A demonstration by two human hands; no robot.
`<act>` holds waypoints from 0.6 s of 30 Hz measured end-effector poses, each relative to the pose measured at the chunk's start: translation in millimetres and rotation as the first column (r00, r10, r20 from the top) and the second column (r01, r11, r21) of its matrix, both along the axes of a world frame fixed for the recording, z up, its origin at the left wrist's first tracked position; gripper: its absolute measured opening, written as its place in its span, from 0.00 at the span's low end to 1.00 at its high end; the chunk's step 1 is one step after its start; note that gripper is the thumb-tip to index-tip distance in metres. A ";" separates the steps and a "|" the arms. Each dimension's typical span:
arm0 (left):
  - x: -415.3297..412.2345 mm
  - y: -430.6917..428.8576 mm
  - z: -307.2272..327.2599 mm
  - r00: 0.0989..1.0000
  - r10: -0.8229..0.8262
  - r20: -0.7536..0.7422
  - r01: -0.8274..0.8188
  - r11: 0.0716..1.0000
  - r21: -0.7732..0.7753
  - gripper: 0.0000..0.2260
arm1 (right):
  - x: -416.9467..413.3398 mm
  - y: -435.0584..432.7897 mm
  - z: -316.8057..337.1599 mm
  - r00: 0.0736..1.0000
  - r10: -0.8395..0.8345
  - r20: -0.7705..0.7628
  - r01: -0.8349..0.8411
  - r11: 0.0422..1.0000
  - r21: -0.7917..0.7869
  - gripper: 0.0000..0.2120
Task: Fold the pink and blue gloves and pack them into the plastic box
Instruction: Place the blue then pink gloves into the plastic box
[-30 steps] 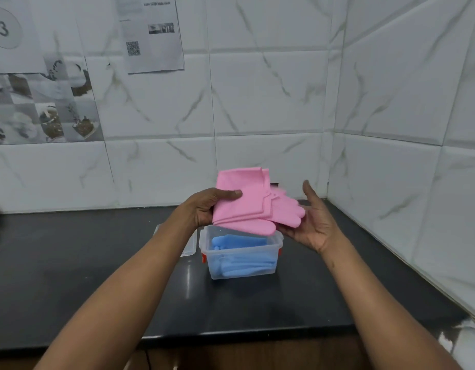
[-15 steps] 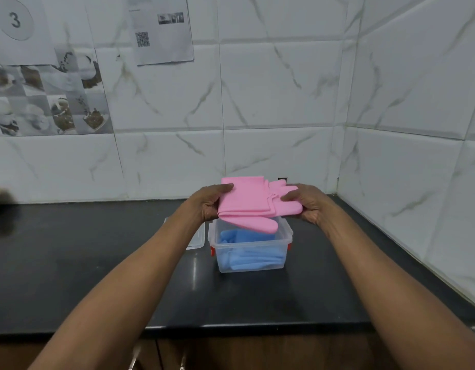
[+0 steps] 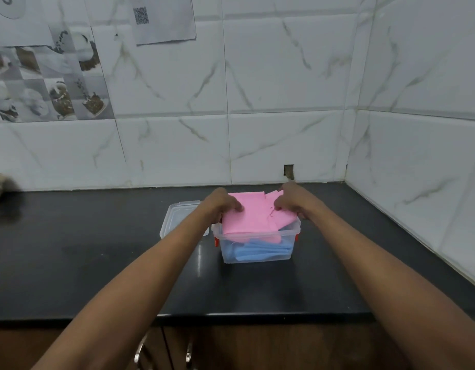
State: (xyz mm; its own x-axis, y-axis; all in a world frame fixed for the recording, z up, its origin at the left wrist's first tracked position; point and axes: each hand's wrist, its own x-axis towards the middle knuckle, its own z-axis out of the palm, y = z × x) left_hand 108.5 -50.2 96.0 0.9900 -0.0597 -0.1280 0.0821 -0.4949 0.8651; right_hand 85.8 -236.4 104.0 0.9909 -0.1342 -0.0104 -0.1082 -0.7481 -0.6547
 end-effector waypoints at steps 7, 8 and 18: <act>8.7 -3.0 -7.9 0.952 -0.095 0.289 -0.088 0.823 0.561 0.12 | 10.3 8.2 -2.4 1.000 0.005 0.008 -0.001 0.903 -0.429 0.10; 10.3 -2.1 -9.3 0.946 -0.124 0.298 -0.086 0.792 0.604 0.12 | 9.6 8.9 -4.7 1.000 0.008 -0.009 -0.011 0.890 -0.455 0.09; 16.3 12.4 -9.9 0.914 -0.180 0.365 -0.160 0.666 0.729 0.14 | -0.9 13.2 -51.0 0.920 0.123 0.373 0.146 0.774 -0.616 0.14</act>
State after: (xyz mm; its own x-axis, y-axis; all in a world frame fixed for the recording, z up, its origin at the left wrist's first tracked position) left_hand 124.8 -37.8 86.1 0.9618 -0.1248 0.2435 -0.1692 -0.9707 0.1707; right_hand 84.9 -223.2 52.9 0.8956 0.0110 0.4448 0.0293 -0.9990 -0.0344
